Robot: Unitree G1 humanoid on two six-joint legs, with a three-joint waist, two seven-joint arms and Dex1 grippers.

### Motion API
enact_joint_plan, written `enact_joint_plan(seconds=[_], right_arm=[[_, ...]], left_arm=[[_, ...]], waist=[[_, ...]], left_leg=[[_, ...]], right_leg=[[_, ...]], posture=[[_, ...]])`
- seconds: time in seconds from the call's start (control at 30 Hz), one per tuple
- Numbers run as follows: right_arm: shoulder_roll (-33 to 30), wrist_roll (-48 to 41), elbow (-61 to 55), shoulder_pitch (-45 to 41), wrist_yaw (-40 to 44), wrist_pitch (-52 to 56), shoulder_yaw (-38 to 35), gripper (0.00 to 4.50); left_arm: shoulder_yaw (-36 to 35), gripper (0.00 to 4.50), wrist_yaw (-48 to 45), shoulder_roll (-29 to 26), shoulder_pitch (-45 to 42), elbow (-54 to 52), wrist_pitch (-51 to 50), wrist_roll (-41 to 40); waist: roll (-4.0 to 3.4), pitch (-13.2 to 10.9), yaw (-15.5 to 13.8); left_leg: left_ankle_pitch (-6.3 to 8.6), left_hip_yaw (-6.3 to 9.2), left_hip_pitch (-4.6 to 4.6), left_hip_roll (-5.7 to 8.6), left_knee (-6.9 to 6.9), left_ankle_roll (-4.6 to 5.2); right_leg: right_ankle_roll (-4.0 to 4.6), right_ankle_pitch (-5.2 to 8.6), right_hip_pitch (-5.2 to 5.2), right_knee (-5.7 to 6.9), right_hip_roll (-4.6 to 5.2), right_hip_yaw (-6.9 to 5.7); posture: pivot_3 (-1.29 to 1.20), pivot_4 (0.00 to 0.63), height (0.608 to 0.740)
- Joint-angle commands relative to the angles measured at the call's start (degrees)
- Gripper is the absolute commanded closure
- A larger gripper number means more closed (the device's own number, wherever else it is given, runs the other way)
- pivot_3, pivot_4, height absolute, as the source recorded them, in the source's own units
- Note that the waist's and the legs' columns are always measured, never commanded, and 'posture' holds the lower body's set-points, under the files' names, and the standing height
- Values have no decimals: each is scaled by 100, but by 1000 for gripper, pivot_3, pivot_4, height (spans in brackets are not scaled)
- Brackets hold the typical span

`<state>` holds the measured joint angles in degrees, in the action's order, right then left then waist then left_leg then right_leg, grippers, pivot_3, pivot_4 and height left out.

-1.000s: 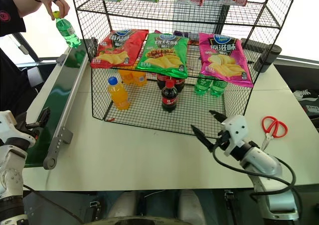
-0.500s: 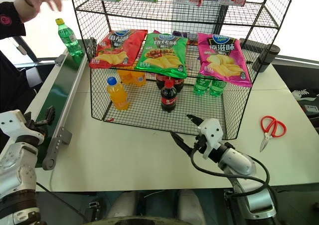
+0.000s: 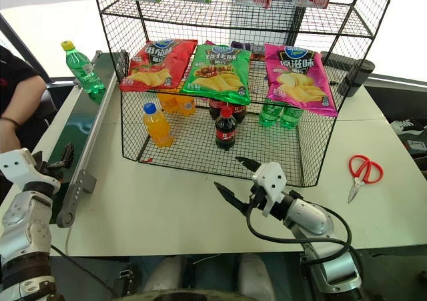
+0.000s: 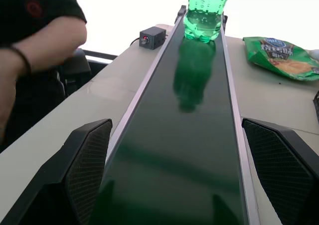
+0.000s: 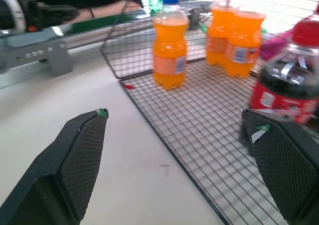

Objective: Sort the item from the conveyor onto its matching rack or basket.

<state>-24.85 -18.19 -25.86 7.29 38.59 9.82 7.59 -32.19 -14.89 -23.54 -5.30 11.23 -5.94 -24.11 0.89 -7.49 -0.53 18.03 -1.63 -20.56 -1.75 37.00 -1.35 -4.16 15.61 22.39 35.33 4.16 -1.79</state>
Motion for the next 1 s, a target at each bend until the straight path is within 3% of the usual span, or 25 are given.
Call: enact_joint_plan(seconds=[0.03,1.0], right_arm=[[3,-69,-403,-139,140,-17,225,0],[-2,-128,-319,-543,376,96,404,0]], left_arm=[[17,52,-44,-83,-108,17,175,55],[99,52,-268,-195,-197,65,742,295]], waist=[[0,0,0],[7,4,6]], left_leg=[[0,0,0,0,0,0],[0,0,-2,1,-1,-1]], right_leg=[[0,0,0,0,0,0],[11,6,3,-1,6,0]], posture=[[0,150,740],[0,150,740]])
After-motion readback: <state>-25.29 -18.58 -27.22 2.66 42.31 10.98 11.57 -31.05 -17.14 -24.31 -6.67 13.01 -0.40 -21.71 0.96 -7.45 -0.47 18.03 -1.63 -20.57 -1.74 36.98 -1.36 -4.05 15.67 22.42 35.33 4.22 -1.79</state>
